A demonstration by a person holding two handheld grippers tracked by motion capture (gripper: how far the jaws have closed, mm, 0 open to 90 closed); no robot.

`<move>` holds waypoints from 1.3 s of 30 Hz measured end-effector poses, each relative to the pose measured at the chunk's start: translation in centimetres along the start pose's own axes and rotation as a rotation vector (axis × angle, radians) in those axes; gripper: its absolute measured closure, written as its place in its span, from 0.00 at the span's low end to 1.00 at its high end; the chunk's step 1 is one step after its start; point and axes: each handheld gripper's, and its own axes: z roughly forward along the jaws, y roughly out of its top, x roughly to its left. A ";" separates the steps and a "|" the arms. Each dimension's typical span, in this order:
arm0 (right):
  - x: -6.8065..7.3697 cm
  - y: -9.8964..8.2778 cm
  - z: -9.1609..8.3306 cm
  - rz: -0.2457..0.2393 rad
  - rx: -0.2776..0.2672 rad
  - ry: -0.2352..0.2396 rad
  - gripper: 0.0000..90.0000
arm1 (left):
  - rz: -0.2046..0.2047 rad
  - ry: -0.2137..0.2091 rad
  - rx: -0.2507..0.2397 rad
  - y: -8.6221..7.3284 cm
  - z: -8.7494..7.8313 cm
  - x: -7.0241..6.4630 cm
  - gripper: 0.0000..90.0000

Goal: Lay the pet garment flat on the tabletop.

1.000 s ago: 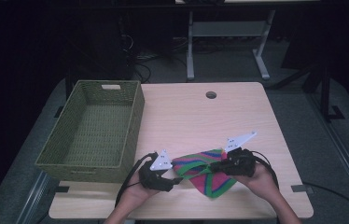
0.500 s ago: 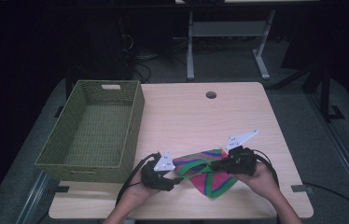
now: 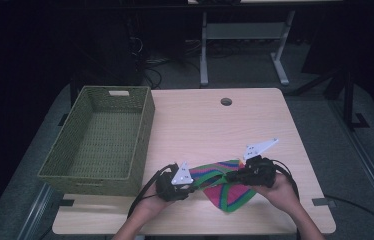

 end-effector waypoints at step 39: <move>2.7 0.1 0.1 -0.062 0.036 0.035 0.95 | 0.053 -0.005 -0.014 0.8 -3.8 0.6 0.97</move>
